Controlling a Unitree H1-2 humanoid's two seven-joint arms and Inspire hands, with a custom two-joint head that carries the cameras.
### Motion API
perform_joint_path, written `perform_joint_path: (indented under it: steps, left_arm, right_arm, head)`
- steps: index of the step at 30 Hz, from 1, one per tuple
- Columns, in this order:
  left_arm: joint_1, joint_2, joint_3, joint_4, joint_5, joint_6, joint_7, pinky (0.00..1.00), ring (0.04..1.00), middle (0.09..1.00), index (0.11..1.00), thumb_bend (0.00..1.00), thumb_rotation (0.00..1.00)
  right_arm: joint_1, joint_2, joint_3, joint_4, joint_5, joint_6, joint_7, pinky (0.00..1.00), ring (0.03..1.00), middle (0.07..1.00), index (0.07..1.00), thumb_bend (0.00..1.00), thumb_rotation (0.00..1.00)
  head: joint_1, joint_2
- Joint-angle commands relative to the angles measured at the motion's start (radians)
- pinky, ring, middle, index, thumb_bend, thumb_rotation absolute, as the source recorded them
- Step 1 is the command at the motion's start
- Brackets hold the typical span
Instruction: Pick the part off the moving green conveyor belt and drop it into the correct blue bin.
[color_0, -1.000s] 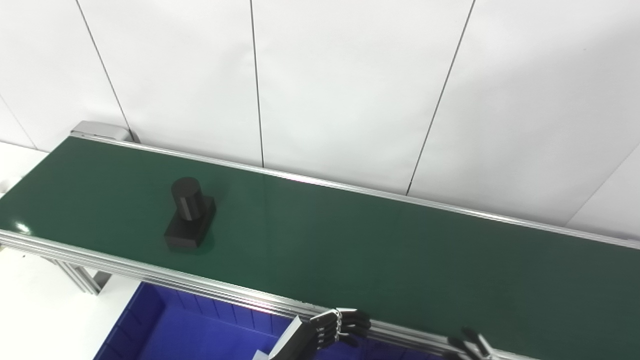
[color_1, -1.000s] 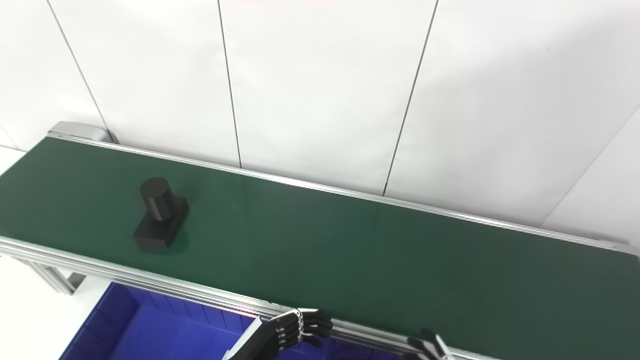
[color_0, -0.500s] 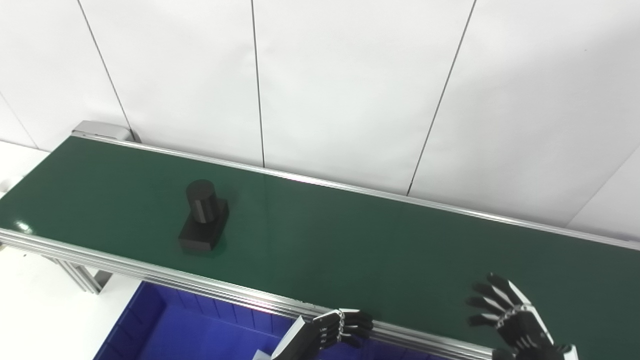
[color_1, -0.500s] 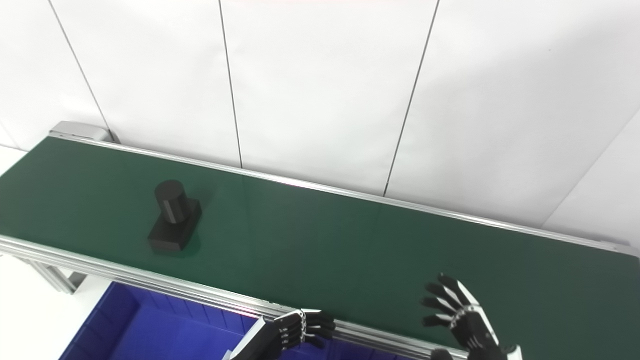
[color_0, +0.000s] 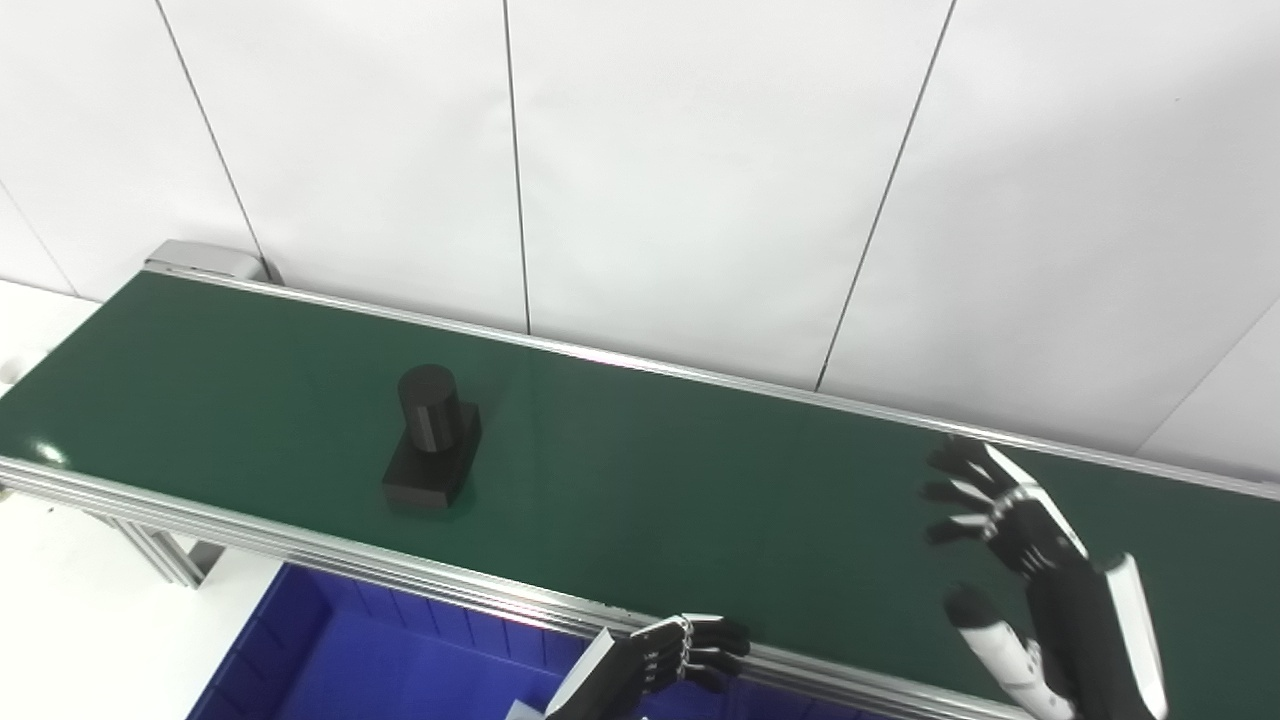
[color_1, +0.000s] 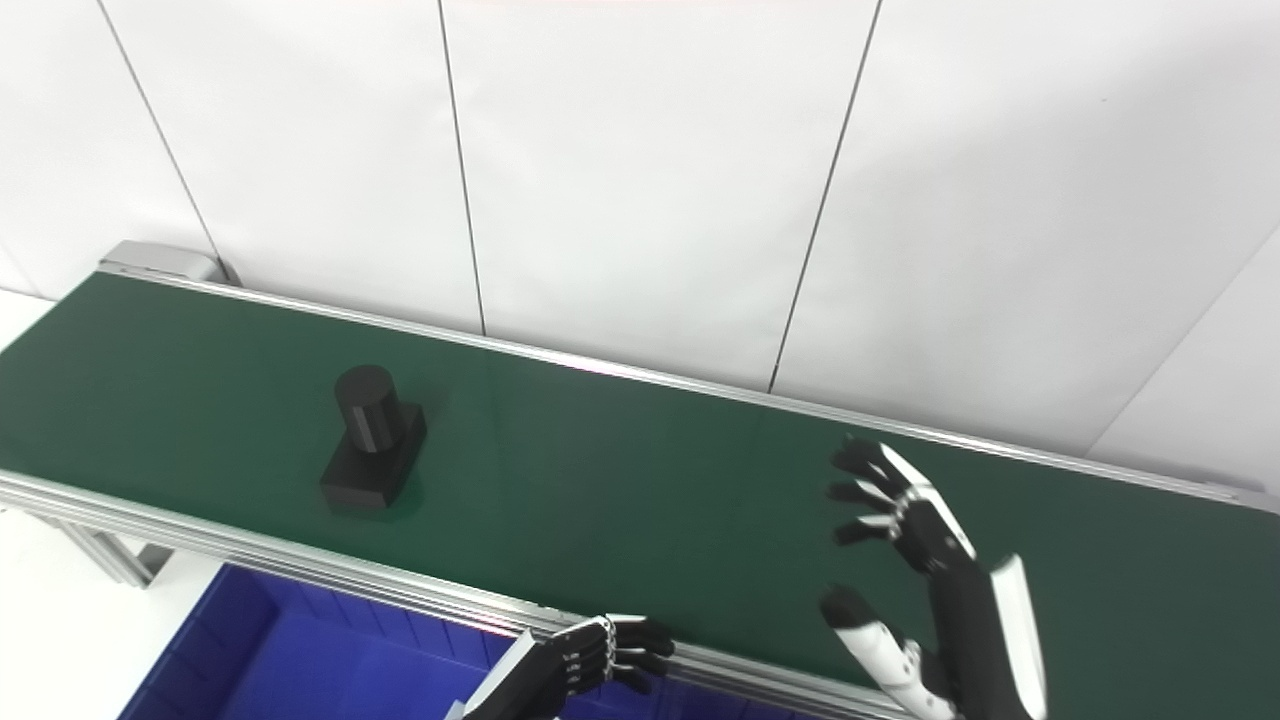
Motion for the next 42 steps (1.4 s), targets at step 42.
perform_joint_path:
  steps: [42]
  left_arm:
    - [-0.020, -0.016, -0.033, -0.002, 0.021, -0.045, 0.045, 0.65, 0.703, 0.741, 0.748, 0.86, 0.62]
  right_arm:
    - [-0.352, 0.118, 0.099, 0.390, -0.087, 0.094, 0.031, 0.69, 0.801, 0.831, 0.874, 0.62, 0.47]
  head:
    - [0.017, 0.015]
